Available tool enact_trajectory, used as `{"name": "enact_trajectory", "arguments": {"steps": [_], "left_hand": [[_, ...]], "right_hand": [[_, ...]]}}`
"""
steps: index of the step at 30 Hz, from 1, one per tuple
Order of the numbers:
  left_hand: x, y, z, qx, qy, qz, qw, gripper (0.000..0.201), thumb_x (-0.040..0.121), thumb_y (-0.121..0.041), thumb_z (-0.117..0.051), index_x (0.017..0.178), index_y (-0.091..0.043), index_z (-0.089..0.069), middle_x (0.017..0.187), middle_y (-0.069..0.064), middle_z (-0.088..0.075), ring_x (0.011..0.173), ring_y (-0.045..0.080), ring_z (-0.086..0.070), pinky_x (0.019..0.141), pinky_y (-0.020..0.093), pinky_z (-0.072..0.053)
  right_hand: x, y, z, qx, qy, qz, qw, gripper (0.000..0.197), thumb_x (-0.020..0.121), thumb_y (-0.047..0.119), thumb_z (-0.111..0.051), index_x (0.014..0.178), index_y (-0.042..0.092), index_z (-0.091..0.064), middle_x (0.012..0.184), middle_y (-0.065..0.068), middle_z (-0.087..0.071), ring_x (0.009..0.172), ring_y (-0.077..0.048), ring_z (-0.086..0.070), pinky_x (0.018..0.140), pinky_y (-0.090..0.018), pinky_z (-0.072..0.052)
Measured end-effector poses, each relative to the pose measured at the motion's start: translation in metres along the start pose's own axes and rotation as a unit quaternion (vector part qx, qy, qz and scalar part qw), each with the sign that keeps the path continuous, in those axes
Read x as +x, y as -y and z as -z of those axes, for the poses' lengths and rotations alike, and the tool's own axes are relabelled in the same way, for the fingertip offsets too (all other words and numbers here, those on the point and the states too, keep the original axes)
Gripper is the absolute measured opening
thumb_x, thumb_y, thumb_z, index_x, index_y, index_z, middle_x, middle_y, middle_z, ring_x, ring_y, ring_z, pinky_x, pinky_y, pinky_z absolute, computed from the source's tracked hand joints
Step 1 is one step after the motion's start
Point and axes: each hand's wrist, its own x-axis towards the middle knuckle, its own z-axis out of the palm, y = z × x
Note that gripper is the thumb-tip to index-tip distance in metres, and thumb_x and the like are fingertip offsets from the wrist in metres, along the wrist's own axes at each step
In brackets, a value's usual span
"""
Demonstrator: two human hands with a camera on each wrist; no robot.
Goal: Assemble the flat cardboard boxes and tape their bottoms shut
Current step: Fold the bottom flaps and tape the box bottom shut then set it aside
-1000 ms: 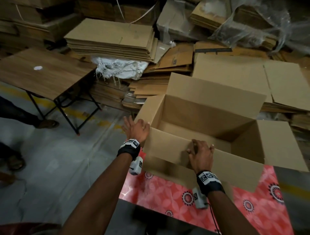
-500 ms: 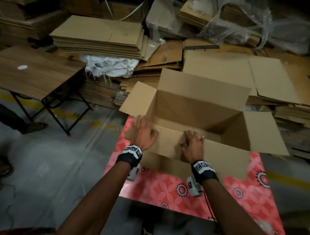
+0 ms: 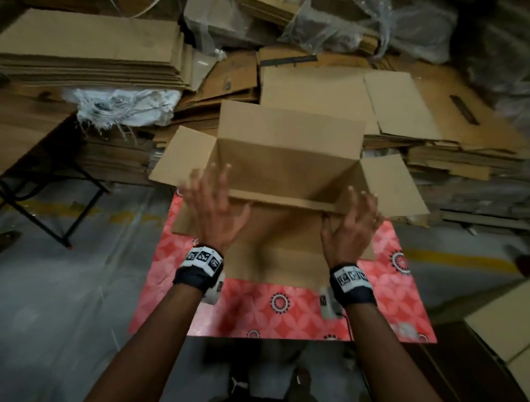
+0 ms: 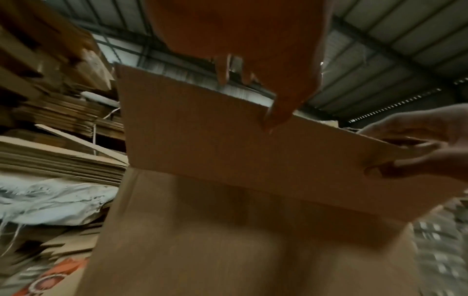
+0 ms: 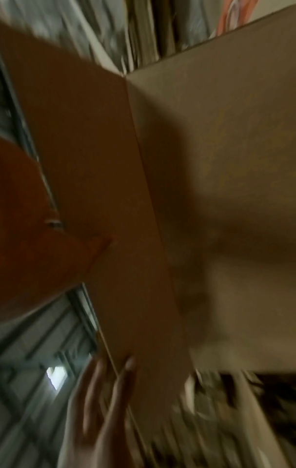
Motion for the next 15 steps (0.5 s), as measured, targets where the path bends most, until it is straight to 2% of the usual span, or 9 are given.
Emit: {"name": "enact_trajectory", "arguments": {"steps": [2, 5, 7, 8, 10, 11, 13, 14, 15], "left_hand": [[0.008, -0.003, -0.011, -0.021, -0.030, 0.128, 0.991, 0.107, 0.066, -0.062, -0.081, 0.152, -0.014, -0.037, 0.149, 0.022, -0.039, 0.142, 0.043, -0.031, 0.122, 0.054, -0.019], [0.005, 0.002, -0.034, -0.086, -0.042, 0.308, 0.946, 0.134, 0.055, -0.071, -0.086, 0.157, -0.014, -0.021, 0.153, 0.023, -0.029, 0.141, 0.041, -0.031, 0.119, 0.053, -0.026], [-0.005, 0.011, -0.050, -0.125, -0.021, 0.386, 0.914, 0.147, 0.050, -0.075, -0.086, 0.160, -0.014, -0.010, 0.157, 0.023, -0.024, 0.144, 0.040, -0.028, 0.118, 0.058, -0.027], [-0.010, 0.014, -0.053, -0.135, -0.001, 0.415, 0.900, 0.152, 0.049, -0.074, -0.088, 0.161, -0.015, -0.004, 0.160, 0.022, -0.020, 0.146, 0.039, -0.026, 0.118, 0.060, -0.026], [-0.028, 0.036, -0.072, -0.157, 0.051, 0.456, 0.875, 0.157, 0.050, -0.064, -0.094, 0.162, -0.011, 0.003, 0.165, 0.021, -0.015, 0.151, 0.038, -0.020, 0.121, 0.060, -0.021], [-0.034, 0.044, -0.076, -0.178, 0.082, 0.469, 0.861, 0.157, 0.051, -0.057, -0.098, 0.162, -0.009, 0.002, 0.164, 0.020, -0.019, 0.151, 0.037, -0.022, 0.122, 0.056, -0.022], [-0.045, 0.063, -0.087, -0.233, 0.139, 0.477, 0.836, 0.144, 0.053, -0.037, -0.103, 0.158, -0.006, -0.010, 0.150, 0.012, -0.044, 0.138, 0.028, -0.045, 0.115, 0.043, -0.037], [-0.047, 0.069, -0.087, -0.253, 0.171, 0.463, 0.832, 0.127, 0.055, -0.022, -0.102, 0.153, -0.004, -0.023, 0.138, 0.007, -0.054, 0.127, 0.025, -0.054, 0.108, 0.038, -0.043], [-0.049, 0.075, -0.088, -0.259, 0.192, 0.453, 0.831, 0.111, 0.054, -0.013, -0.101, 0.143, -0.004, -0.035, 0.129, 0.005, -0.059, 0.120, 0.024, -0.059, 0.105, 0.038, -0.047]], "right_hand": [[0.014, -0.011, -0.004, 0.018, -0.035, -0.103, 0.994, 0.107, 0.074, 0.049, -0.083, 0.158, 0.014, -0.028, 0.159, -0.021, -0.025, 0.152, -0.033, -0.017, 0.125, -0.046, -0.013], [0.024, -0.031, -0.021, 0.070, -0.042, -0.246, 0.966, 0.137, 0.061, 0.063, -0.089, 0.160, 0.009, -0.013, 0.159, -0.022, -0.019, 0.143, -0.038, -0.028, 0.117, -0.057, -0.029], [0.022, -0.046, -0.031, 0.103, -0.002, -0.329, 0.939, 0.145, 0.056, 0.062, -0.093, 0.160, 0.008, -0.007, 0.159, -0.021, -0.017, 0.137, -0.043, -0.036, 0.110, -0.061, -0.036], [0.018, -0.058, -0.040, 0.123, 0.033, -0.365, 0.922, 0.147, 0.056, 0.059, -0.094, 0.161, 0.007, -0.005, 0.160, -0.021, -0.016, 0.139, -0.044, -0.035, 0.110, -0.061, -0.036], [0.007, -0.083, -0.057, 0.177, 0.126, -0.392, 0.894, 0.142, 0.057, 0.050, -0.097, 0.161, 0.008, -0.009, 0.161, -0.023, -0.025, 0.146, -0.041, -0.031, 0.114, -0.058, -0.034], [0.001, -0.094, -0.064, 0.205, 0.169, -0.382, 0.885, 0.138, 0.052, 0.051, -0.098, 0.159, 0.012, -0.019, 0.156, -0.022, -0.038, 0.143, -0.039, -0.039, 0.114, -0.055, -0.038], [-0.013, -0.121, -0.084, 0.219, 0.205, -0.373, 0.878, 0.131, 0.036, 0.055, -0.096, 0.147, 0.019, -0.035, 0.136, -0.015, -0.059, 0.126, -0.033, -0.058, 0.106, -0.050, -0.049], [-0.020, -0.139, -0.099, 0.221, 0.208, -0.366, 0.880, 0.131, 0.035, 0.056, -0.094, 0.145, 0.018, -0.036, 0.134, -0.014, -0.060, 0.123, -0.032, -0.059, 0.105, -0.049, -0.049], [-0.023, -0.148, -0.105, 0.221, 0.215, -0.364, 0.879, 0.131, 0.036, 0.056, -0.092, 0.147, 0.016, -0.034, 0.136, -0.014, -0.059, 0.124, -0.032, -0.057, 0.107, -0.049, -0.048]]}}
